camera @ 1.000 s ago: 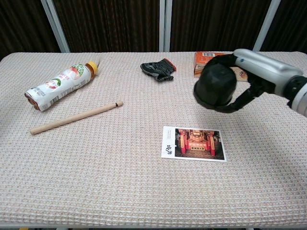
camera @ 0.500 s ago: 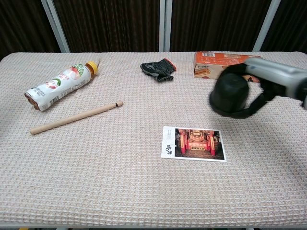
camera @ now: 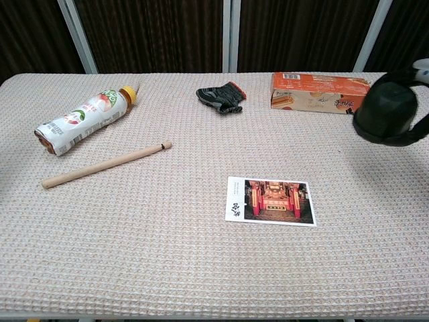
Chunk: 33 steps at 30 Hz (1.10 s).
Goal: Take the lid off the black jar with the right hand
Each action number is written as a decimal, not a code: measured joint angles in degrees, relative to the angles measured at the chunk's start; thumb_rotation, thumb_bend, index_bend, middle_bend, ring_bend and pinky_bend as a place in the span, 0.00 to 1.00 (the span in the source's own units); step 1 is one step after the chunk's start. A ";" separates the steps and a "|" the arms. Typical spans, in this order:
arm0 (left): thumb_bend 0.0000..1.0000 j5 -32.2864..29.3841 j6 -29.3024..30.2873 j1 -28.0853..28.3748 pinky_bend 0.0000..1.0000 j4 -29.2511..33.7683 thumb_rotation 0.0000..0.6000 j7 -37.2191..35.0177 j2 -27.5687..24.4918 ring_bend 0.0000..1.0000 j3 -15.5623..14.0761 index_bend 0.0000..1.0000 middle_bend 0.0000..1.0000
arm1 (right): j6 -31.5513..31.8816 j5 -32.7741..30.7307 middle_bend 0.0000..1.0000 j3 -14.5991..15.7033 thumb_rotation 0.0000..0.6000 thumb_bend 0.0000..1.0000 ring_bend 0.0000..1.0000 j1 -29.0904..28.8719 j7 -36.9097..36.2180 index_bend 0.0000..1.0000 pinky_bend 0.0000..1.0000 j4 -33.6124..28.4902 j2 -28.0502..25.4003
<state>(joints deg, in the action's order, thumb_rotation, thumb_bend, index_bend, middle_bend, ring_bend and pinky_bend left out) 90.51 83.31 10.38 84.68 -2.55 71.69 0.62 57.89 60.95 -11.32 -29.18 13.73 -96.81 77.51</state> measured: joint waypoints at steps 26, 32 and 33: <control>0.13 -1.92 -0.46 0.62 0.15 0.54 1.00 5.65 0.59 0.00 1.56 0.15 0.11 | 1.03 4.70 0.44 1.11 1.00 0.23 0.10 -5.51 8.27 0.38 0.00 -5.03 5.07; 0.13 -2.16 -1.52 1.07 0.15 -0.07 1.00 6.89 1.61 0.00 1.39 0.15 0.11 | 3.77 2.01 0.44 1.55 1.00 0.23 0.10 -3.31 10.42 0.38 0.00 -7.28 0.86; 0.13 -2.09 -1.53 1.10 0.15 -0.17 1.00 6.93 1.72 0.00 1.34 0.15 0.11 | 4.19 1.01 0.44 1.61 1.00 0.23 0.10 -2.12 8.55 0.38 0.00 -6.41 -0.83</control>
<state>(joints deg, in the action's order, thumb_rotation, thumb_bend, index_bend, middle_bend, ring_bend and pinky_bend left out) 88.42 81.79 11.48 84.52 4.38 73.42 1.96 62.08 61.95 -9.71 -31.30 22.28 -103.22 76.68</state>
